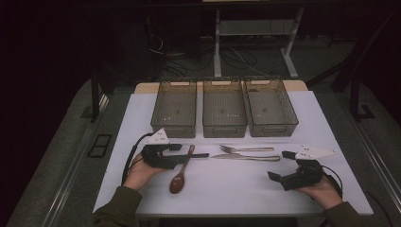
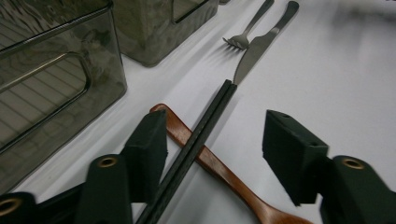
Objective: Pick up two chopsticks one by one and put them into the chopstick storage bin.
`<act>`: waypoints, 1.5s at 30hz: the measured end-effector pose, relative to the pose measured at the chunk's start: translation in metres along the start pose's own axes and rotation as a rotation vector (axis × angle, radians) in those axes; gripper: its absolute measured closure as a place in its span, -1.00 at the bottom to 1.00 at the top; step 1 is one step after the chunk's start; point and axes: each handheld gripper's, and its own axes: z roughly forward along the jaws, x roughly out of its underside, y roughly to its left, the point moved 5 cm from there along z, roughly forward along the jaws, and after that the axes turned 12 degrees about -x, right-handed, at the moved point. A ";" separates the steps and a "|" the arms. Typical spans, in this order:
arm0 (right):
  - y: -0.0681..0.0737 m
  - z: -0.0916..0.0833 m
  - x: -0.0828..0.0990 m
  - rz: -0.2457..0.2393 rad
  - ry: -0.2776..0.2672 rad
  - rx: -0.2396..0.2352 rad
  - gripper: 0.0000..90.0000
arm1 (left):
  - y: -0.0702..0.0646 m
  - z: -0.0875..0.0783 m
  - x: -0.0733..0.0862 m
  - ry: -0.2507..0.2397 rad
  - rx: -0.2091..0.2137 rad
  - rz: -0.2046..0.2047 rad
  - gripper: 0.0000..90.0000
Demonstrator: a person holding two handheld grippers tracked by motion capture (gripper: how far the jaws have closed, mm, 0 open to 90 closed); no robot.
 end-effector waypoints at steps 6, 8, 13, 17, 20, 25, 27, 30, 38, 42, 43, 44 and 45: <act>0.000 0.000 0.000 0.002 0.002 0.002 -0.98 | 0.003 0.010 -0.005 0.026 0.007 0.011 0.20; 0.000 0.000 0.001 0.003 0.002 0.002 -0.98 | 0.004 0.014 -0.006 0.038 0.012 0.014 0.28; 0.000 0.000 0.001 0.006 0.003 0.002 -0.98 | 0.006 0.024 -0.008 0.073 0.005 0.037 0.32; 0.000 0.000 0.001 0.005 0.003 -0.001 -0.98 | 0.009 0.027 -0.003 0.107 0.004 0.040 0.35; 0.000 0.000 0.001 0.005 0.005 0.000 -0.98 | 0.009 0.028 -0.001 0.121 0.011 0.039 0.37; 0.001 -0.001 0.002 0.002 0.007 -0.001 -0.98 | 0.008 0.031 0.000 0.131 0.029 0.046 0.41; 0.001 -0.001 0.002 0.002 0.007 -0.001 -0.98 | 0.006 0.033 0.000 0.129 0.030 0.047 0.42; 0.000 -0.001 0.002 0.001 0.009 0.001 -0.98 | 0.003 0.036 -0.002 0.122 0.036 0.054 0.44; 0.001 0.000 0.002 0.001 0.010 0.001 -0.98 | -0.006 0.046 -0.005 0.134 0.050 0.093 0.44; 0.000 -0.001 0.002 0.003 0.008 0.000 -0.98 | -0.008 0.050 -0.009 0.137 0.048 0.106 0.44; 0.001 -0.001 0.002 0.004 0.008 -0.001 -0.98 | -0.009 0.051 -0.009 0.137 0.048 0.105 0.44; 0.001 -0.001 0.002 0.004 0.008 -0.001 -0.98 | -0.009 0.052 -0.010 0.140 0.049 0.111 0.44; 0.001 -0.001 0.002 0.004 0.007 -0.002 -0.98 | -0.010 0.054 -0.011 0.147 0.056 0.121 0.44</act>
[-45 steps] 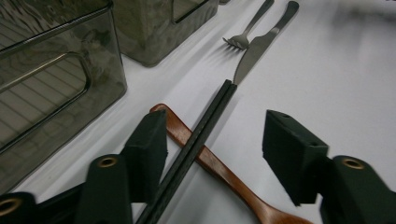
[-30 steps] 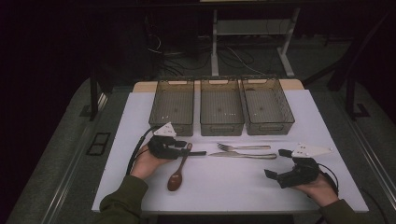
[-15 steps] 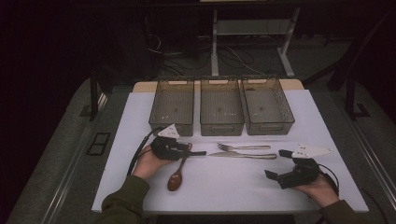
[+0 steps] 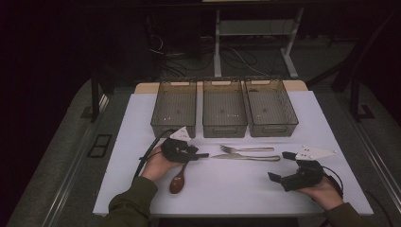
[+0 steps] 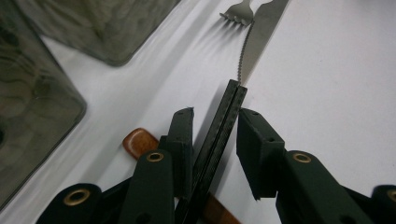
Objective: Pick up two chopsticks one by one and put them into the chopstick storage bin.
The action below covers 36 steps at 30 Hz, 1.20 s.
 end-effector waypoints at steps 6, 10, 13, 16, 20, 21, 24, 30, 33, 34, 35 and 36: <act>0.000 0.000 0.000 0.000 0.000 -0.001 -0.98 | -0.003 0.004 0.000 0.018 -0.002 0.003 0.45; 0.000 0.000 0.000 0.001 0.000 -0.002 -0.98 | -0.003 0.005 0.001 0.027 0.001 0.005 0.48; 0.000 0.000 0.000 0.000 0.000 -0.001 -0.98 | -0.003 0.006 0.001 0.026 -0.002 -0.004 0.53; 0.000 0.000 0.000 -0.001 0.001 -0.002 -0.98 | -0.001 0.006 0.001 0.032 -0.004 -0.006 0.58; 0.000 0.000 0.000 0.000 0.001 -0.001 -0.98 | -0.001 0.006 0.001 0.033 -0.007 -0.011 0.64; 0.000 0.000 0.000 0.000 0.001 -0.001 -0.98 | 0.000 0.006 0.001 0.038 -0.008 -0.009 0.65; 0.000 0.000 0.000 0.000 0.001 -0.002 -0.98 | 0.002 0.006 0.000 0.034 -0.011 -0.010 0.71; 0.001 0.001 0.000 -0.001 0.002 -0.002 -0.98 | 0.002 0.006 0.001 0.037 -0.014 -0.035 0.71; 0.001 0.001 0.000 -0.002 0.002 -0.002 -0.98 | 0.002 0.006 0.001 0.031 -0.009 -0.039 0.62; 0.001 0.001 0.000 -0.002 0.003 -0.003 -0.98 | 0.002 0.006 0.001 0.029 -0.008 -0.040 0.59; 0.001 0.001 0.000 -0.002 0.003 -0.003 -0.98 | 0.002 0.005 0.000 0.026 -0.004 -0.043 0.57; 0.001 0.001 0.000 -0.002 0.002 -0.003 -0.98 | 0.003 0.005 0.000 0.018 -0.002 -0.029 0.55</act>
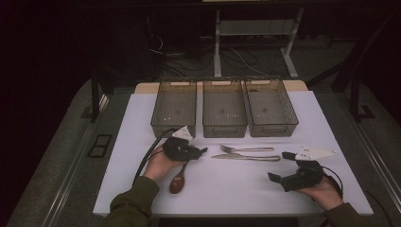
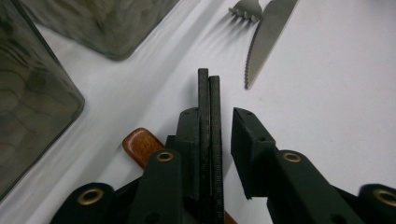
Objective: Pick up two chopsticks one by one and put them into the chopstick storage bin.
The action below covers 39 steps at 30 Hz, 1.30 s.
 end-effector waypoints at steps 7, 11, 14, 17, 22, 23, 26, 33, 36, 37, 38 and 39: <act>0.000 -0.001 0.000 0.003 -0.002 0.000 -0.98 | 0.000 -0.016 -0.003 -0.044 -0.006 -0.043 0.43; 0.000 -0.001 0.000 0.002 -0.002 -0.001 -0.98 | 0.003 -0.031 0.001 -0.069 -0.024 -0.056 0.42; 0.000 -0.001 0.000 0.001 -0.002 -0.001 -0.98 | 0.008 -0.039 0.009 -0.069 -0.048 -0.071 0.42; 0.000 0.000 0.000 0.000 -0.002 -0.001 -0.98 | 0.014 -0.044 0.015 -0.076 -0.069 -0.093 0.42; 0.000 -0.001 0.000 0.002 -0.002 -0.001 -0.98 | 0.020 -0.051 0.029 -0.056 -0.100 -0.108 0.42; 0.000 -0.001 0.000 0.002 -0.002 0.000 -0.98 | 0.020 -0.053 0.033 -0.047 -0.106 -0.107 0.42; -0.001 0.000 0.001 0.001 0.000 0.000 -0.98 | 0.022 -0.057 0.042 -0.036 -0.117 -0.119 0.43; 0.000 0.000 0.001 -0.002 0.000 0.001 -0.98 | 0.022 -0.064 0.057 -0.034 -0.123 -0.152 0.53; 0.000 -0.001 0.000 -0.001 0.000 0.001 -0.98 | 0.022 -0.062 0.056 -0.035 -0.123 -0.142 0.57; 0.000 0.000 0.001 -0.002 0.001 0.001 -0.98 | 0.022 -0.061 0.056 -0.025 -0.123 -0.133 0.58; 0.000 0.000 0.001 -0.002 0.001 0.001 -0.98 | 0.021 -0.060 0.056 -0.022 -0.125 -0.140 0.58; 0.000 0.000 0.001 -0.002 0.002 -0.001 -0.98 | 0.021 -0.059 0.056 -0.023 -0.125 -0.143 0.59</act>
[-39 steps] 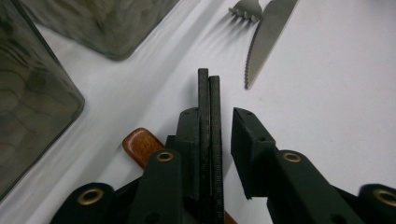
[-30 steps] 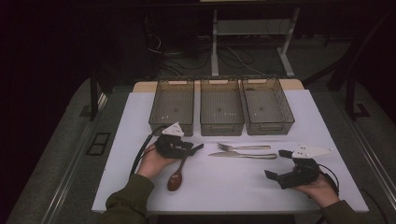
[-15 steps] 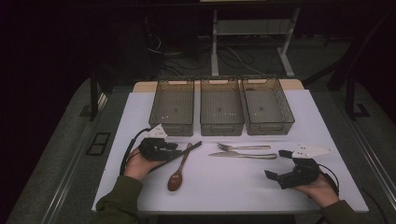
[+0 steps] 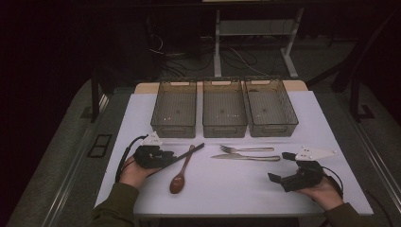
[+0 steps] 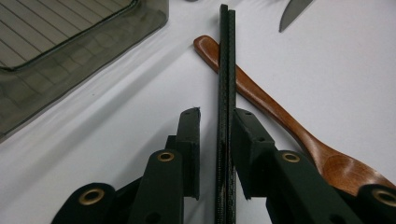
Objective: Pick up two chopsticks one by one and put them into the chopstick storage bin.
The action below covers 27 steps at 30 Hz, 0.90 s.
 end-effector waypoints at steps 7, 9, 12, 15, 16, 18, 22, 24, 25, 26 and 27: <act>0.000 0.000 0.000 -0.001 0.000 0.000 -0.98 | 0.001 0.000 0.000 -0.001 -0.003 -0.001 0.60; 0.000 0.000 0.000 0.000 0.001 0.000 -0.98 | 0.001 0.000 0.000 0.003 -0.006 0.006 0.60; 0.000 0.000 0.000 -0.001 0.002 0.000 -0.98 | 0.002 0.000 0.001 0.005 -0.007 0.016 0.60; 0.000 0.000 0.000 0.001 0.001 0.000 -0.98 | 0.001 0.001 0.001 0.009 -0.010 0.008 0.60; 0.000 0.000 0.000 -0.001 0.000 0.000 -0.98 | 0.001 0.001 0.001 0.013 -0.014 0.012 0.60; 0.001 0.000 0.000 -0.001 0.001 -0.001 -0.98 | 0.002 0.001 0.002 0.015 -0.014 0.024 0.60; 0.001 0.000 0.000 -0.002 0.001 -0.001 -0.98 | 0.002 0.000 0.003 0.024 -0.021 0.029 0.60; 0.001 0.000 0.000 -0.002 0.001 -0.001 -0.98 | 0.002 -0.002 0.004 0.029 -0.035 0.031 0.60; 0.001 0.000 0.000 -0.002 0.001 -0.001 -0.98 | 0.002 -0.003 0.005 0.027 -0.041 0.033 0.60; 0.001 0.000 0.000 -0.001 0.001 -0.001 -0.98 | 0.002 -0.004 0.005 0.032 -0.045 0.031 0.60; 0.001 0.000 0.000 -0.001 -0.001 -0.001 -0.98 | 0.003 -0.005 0.006 0.033 -0.048 0.033 0.60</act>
